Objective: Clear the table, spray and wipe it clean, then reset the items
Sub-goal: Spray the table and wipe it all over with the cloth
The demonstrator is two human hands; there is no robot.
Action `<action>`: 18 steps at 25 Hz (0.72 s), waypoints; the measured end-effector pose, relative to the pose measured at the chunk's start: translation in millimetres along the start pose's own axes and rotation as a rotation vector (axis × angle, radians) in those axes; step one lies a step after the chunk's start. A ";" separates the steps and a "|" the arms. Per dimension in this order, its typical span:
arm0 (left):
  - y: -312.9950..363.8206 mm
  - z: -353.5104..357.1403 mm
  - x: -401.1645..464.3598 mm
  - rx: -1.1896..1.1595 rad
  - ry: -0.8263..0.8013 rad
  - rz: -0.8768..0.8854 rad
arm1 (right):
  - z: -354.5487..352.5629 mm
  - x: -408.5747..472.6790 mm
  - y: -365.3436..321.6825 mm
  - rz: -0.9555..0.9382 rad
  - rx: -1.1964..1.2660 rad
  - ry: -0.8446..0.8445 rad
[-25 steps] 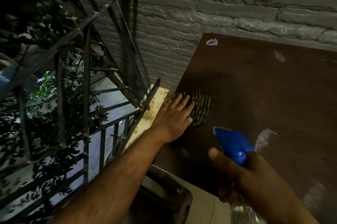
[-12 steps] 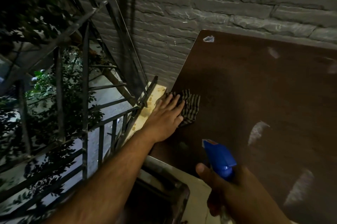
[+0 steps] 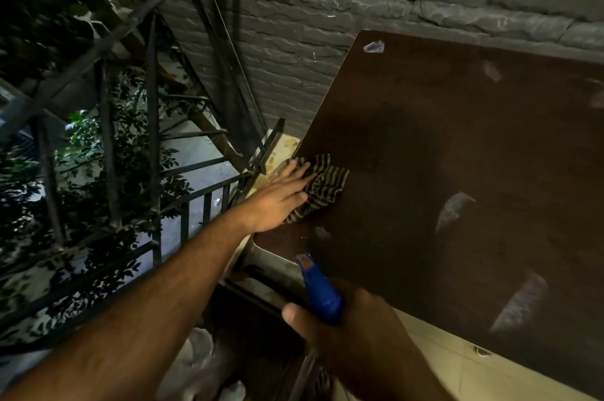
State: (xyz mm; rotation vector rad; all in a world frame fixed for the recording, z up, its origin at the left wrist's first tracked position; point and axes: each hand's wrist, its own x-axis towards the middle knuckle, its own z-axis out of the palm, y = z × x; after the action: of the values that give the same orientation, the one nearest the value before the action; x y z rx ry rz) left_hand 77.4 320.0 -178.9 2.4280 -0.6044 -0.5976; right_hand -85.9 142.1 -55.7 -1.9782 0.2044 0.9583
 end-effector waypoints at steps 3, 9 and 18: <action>0.2 1.4 -0.1 -0.038 0.010 0.002 | -5.0 -5.4 7.3 0.020 0.025 0.025; 29.8 15.6 -13.3 0.229 0.043 -0.060 | -48.9 -21.8 42.9 0.068 0.161 0.198; 31.7 26.3 -47.6 0.516 0.031 0.021 | -54.5 -23.7 34.9 0.007 0.225 0.138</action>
State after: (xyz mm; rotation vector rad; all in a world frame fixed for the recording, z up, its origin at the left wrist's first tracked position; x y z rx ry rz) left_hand 16.4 311.2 -165.9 2.8951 -0.8554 -0.4315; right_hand -89.1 73.9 -46.1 -1.8371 0.3807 0.7676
